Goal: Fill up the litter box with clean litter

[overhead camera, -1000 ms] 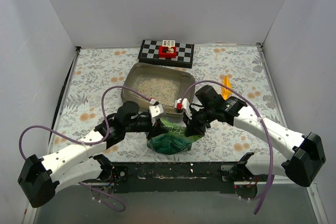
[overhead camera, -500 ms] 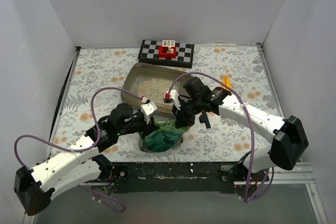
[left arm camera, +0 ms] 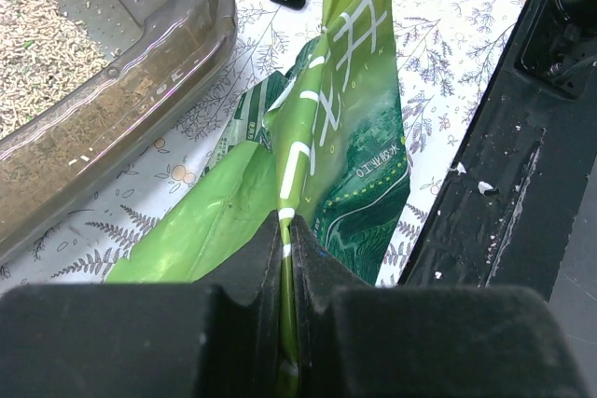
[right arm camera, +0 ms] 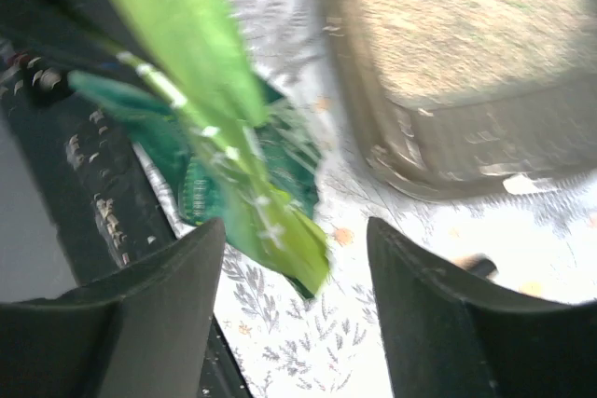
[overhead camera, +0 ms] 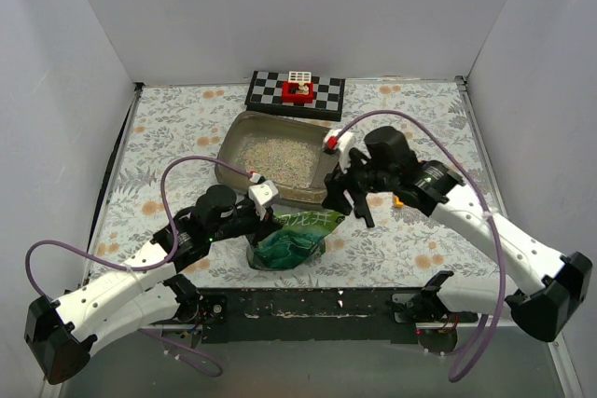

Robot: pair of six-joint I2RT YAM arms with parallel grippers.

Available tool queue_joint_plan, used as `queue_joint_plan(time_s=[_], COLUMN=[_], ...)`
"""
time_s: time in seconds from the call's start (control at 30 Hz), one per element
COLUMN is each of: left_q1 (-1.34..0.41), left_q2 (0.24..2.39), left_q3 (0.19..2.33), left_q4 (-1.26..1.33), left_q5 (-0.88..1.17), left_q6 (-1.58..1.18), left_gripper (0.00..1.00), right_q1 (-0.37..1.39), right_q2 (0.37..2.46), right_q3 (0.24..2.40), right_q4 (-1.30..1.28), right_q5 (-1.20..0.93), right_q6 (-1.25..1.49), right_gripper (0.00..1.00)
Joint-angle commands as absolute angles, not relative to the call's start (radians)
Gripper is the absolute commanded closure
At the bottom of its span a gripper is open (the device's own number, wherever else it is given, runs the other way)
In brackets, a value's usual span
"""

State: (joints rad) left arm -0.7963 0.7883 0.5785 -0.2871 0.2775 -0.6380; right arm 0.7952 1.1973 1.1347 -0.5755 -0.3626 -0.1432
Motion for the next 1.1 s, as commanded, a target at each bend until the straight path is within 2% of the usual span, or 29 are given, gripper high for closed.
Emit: queue_joint_plan(time_s=[0.0, 0.1, 0.27, 0.57, 0.8, 1.07], left_q1=[-0.793, -0.792, -0.792, -0.792, -0.793, -0.792], left_q2=[0.778, 0.772, 0.772, 0.747, 0.703, 0.680], left_q3=[0.572, 0.571, 0.574, 0.538, 0.500, 0.486], left_q4=[-0.247, -0.232, -0.206, -0.153, -0.106, -0.098], left_q5=[0.216, 0.219, 0.196, 0.181, 0.141, 0.137], left_q6=[-0.640, -0.635, -0.621, -0.643, -0.670, -0.680], left_gripper=[1.00, 1.00, 1.00, 1.00, 1.00, 1.00], right_q1=[0.697, 0.576, 0.474, 0.456, 0.475, 0.566], right_q2=[1.085, 1.095, 1.161, 1.330, 1.394, 1.506], right_q3=[1.102, 1.054, 0.976, 0.919, 0.910, 0.962], right_q4=[-0.587, -0.646, -0.675, -0.630, -0.583, -0.549], right_q5=[-0.097, -0.117, -0.051, -0.107, -0.100, 0.052], right_q6=[0.098, 0.138, 0.187, 0.175, 0.190, 0.224], right_gripper=[0.20, 0.10, 0.08, 0.25, 0.27, 0.31])
